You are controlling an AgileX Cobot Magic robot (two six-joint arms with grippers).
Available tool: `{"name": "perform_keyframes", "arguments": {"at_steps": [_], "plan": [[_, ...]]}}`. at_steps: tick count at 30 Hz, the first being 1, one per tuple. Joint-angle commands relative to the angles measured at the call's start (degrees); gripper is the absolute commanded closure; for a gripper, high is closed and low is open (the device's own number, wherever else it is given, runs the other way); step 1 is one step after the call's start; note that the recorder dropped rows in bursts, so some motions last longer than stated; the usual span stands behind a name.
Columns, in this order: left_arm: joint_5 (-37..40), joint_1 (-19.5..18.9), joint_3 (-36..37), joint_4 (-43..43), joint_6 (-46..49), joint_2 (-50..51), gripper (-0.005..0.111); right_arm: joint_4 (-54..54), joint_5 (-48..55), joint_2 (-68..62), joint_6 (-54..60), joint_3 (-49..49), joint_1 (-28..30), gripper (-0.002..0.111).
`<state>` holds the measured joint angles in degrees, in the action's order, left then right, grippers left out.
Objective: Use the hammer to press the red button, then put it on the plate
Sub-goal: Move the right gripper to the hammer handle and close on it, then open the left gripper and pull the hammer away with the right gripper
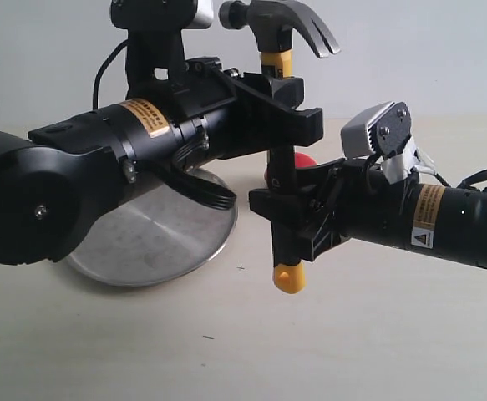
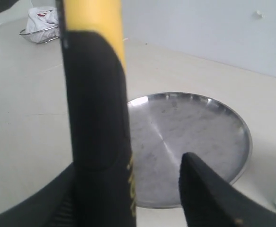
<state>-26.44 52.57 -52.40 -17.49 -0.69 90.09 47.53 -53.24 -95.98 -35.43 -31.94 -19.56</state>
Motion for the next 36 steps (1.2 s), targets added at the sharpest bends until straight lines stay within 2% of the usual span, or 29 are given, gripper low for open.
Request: {"name": "perform_keyframes", "arguments": {"at_steps": [1, 3, 4, 9, 11, 14, 18, 20, 23, 26, 29, 32, 36], "plan": [[-3.75, 0.02, -0.22, 0.7, -0.16, -1.32, 0.107, -0.55, -0.7, -0.26, -0.03, -0.48, -0.11, 0.085], [-3.75, 0.02, -0.22, 0.7, -0.16, -1.32, 0.107, -0.51, -0.7, -0.26, -0.72, -0.48, -0.11, 0.104], [-3.75, 0.02, -0.22, 0.7, -0.16, -1.32, 0.107, -0.51, -0.6, -0.26, -0.96, -0.48, -0.11, 0.108], [-3.63, 0.02, -0.22, 0.7, 0.3, -1.32, 0.107, -0.12, 0.23, -0.26, -0.93, -0.48, -0.11, 0.108], [-3.31, 0.02, -0.22, 0.7, 0.3, -1.32, 0.103, -0.12, 0.26, -0.26, -0.93, -0.48, -0.11, 0.108], [-3.08, 0.02, -0.22, 0.7, 0.69, -1.32, 0.087, -0.12, 0.24, -0.26, -1.37, -0.48, -0.11, 0.108], [-2.03, 0.02, -0.22, 0.7, 3.62, -1.32, 0.052, -0.25, -0.06, -0.26, -3.72, -0.48, -0.11, 0.108], [-1.06, 0.02, -0.22, 0.7, 5.21, -1.32, 0.039, -1.24, -0.34, -0.26, -4.15, -0.48, -0.11, 0.108], [1.32, 0.02, -0.22, 0.54, 7.68, -1.32, 0.03, -4.22, -0.06, -0.26, -5.81, -0.48, -0.11, 0.108], [5.39, 0.02, -0.22, 0.54, 11.65, -1.42, 0.031, -7.36, 0.9, 0.25, -5.79, -0.48, -0.11, 0.108], [11.22, 0.02, -0.22, 0.54, 14.79, -2.02, 0.041, -10.06, 3.58, 1.37, -6.04, -0.48, -0.11, 0.108], [17.0, 0.02, -0.1, 0.54, 16.34, -3.86, 0.064, -13.82, 8.31, 3.36, -6.0, -0.48, -0.11, 0.108], [18.5, 0.02, 2.03, 0.66, 19.42, -8.02, 0.106, -18.28, 15.31, 6.25, -3.66, -0.48, -0.11, 0.108]]}}
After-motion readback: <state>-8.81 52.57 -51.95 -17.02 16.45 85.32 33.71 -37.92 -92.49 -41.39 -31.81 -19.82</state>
